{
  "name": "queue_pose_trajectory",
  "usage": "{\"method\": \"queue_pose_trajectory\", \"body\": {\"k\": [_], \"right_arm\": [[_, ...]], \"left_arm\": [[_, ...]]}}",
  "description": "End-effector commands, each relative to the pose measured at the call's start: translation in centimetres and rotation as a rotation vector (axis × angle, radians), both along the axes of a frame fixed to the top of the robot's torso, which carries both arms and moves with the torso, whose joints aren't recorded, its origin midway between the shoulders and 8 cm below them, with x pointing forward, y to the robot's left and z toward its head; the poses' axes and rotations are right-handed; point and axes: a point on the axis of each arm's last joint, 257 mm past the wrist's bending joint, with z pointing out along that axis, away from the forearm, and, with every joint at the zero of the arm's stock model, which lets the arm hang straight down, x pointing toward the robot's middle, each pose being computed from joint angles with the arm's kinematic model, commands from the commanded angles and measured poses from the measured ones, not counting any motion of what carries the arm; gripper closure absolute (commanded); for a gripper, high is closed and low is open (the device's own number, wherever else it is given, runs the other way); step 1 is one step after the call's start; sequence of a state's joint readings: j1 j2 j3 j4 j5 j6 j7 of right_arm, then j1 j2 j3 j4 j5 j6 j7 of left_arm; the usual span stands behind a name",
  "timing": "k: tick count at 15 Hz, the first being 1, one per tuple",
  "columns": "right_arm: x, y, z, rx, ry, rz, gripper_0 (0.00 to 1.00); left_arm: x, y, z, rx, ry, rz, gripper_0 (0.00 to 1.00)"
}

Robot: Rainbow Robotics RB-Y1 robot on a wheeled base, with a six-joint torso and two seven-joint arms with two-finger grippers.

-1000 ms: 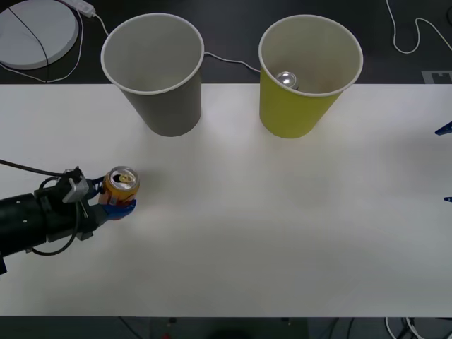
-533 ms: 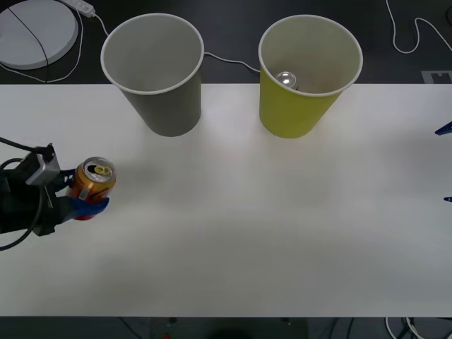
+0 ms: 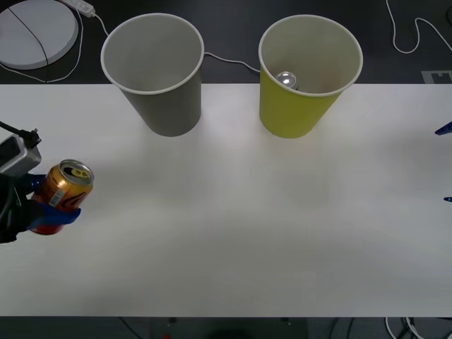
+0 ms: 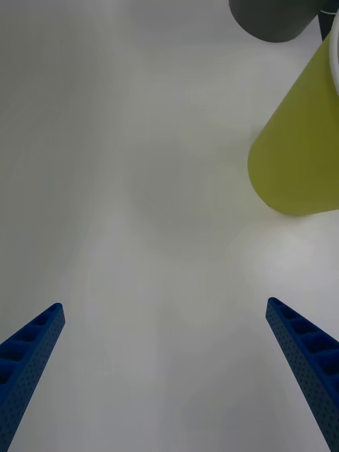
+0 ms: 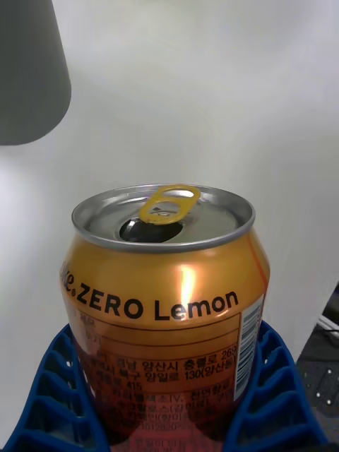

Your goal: Put the can into the green bin and the plastic bottle into the gray bin

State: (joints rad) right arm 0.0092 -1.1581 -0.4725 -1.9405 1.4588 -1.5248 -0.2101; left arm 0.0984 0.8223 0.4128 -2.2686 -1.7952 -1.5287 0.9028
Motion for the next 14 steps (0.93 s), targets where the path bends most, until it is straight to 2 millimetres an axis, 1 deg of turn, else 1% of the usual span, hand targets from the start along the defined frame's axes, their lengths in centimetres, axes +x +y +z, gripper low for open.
{"method": "queue_pose_trajectory", "body": {"k": [1,3,6,8,12,14], "right_arm": [[0.0,0.0,0.0,0.0,0.0,0.0,0.0],[0.0,0.0,0.0,0.0,0.0,0.0,0.0],[0.0,0.0,0.0,0.0,0.0,0.0,0.0],[0.0,0.0,0.0,0.0,0.0,0.0,0.0],[0.0,0.0,0.0,0.0,0.0,0.0,0.0],[0.0,0.0,0.0,0.0,0.0,0.0,0.0]], "left_arm": [[0.4,0.0,1.8,0.057,0.009,-0.037,1.0],[0.9,-0.8,2.9,0.102,-0.001,-0.085,1.0],[2.6,-2.3,4.5,0.147,0.014,-0.174,1.0],[4.2,-3.4,6.0,0.187,0.029,-0.228,1.0],[8.4,-6.9,10.1,0.237,-0.015,-0.297,1.0],[9.8,-8.2,11.7,0.269,-0.024,-0.313,1.0]]}}
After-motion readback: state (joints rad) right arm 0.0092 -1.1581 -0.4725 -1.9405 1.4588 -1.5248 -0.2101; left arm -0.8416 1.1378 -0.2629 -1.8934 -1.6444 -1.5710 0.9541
